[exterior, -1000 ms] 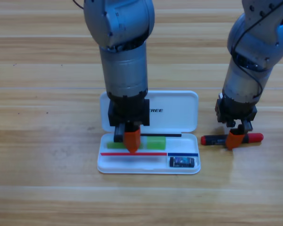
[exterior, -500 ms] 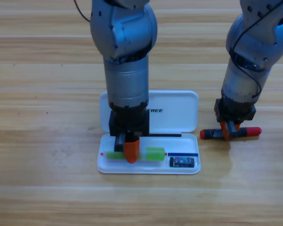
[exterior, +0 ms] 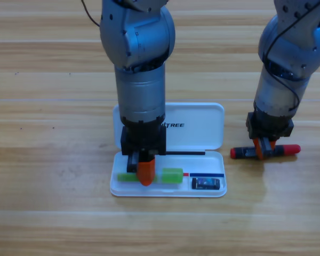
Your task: Clean up eraser and pencils
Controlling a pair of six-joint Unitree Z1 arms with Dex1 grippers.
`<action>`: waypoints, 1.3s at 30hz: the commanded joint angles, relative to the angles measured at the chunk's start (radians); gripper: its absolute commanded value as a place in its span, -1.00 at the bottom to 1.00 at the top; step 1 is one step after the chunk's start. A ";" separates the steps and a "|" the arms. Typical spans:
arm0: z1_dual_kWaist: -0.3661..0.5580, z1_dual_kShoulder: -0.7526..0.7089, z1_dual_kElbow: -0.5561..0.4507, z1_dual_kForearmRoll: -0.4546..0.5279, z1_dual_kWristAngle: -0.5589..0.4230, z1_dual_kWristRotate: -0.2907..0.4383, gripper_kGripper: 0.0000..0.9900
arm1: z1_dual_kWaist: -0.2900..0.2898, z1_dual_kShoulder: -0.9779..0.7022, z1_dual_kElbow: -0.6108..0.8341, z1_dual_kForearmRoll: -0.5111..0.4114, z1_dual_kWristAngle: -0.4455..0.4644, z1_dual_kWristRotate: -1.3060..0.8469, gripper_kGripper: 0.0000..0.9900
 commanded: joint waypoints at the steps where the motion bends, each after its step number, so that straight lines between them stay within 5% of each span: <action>1: 0.019 0.054 0.010 -0.009 -0.011 -0.014 -1.00 | 0.005 -0.104 0.053 0.045 -0.018 0.014 -1.00; 14: 0.019 0.067 -0.004 -0.009 -0.011 -0.019 -1.00 | 0.102 -0.201 0.053 0.091 -0.013 0.072 -1.00; 17: 0.021 0.068 -0.001 -0.009 -0.011 -0.024 0.49 | 0.114 -0.193 0.044 0.092 -0.010 0.087 -1.00; 18: 0.019 0.070 -0.001 -0.009 -0.010 -0.024 0.87 | 0.117 -0.190 0.041 0.092 -0.010 0.091 -1.00; 19: 0.019 0.070 -0.001 -0.009 -0.010 -0.024 0.99 | 0.120 -0.187 0.039 0.092 -0.010 0.092 -1.00; 34: 0.019 0.067 -0.004 -0.006 -0.010 -0.027 1.00 | 0.221 -0.127 -0.085 0.135 0.000 0.164 -1.00; 39: 0.019 -0.038 -0.018 0.025 0.010 -0.024 1.00 | 0.264 -0.045 -0.194 0.166 0.000 0.193 -1.00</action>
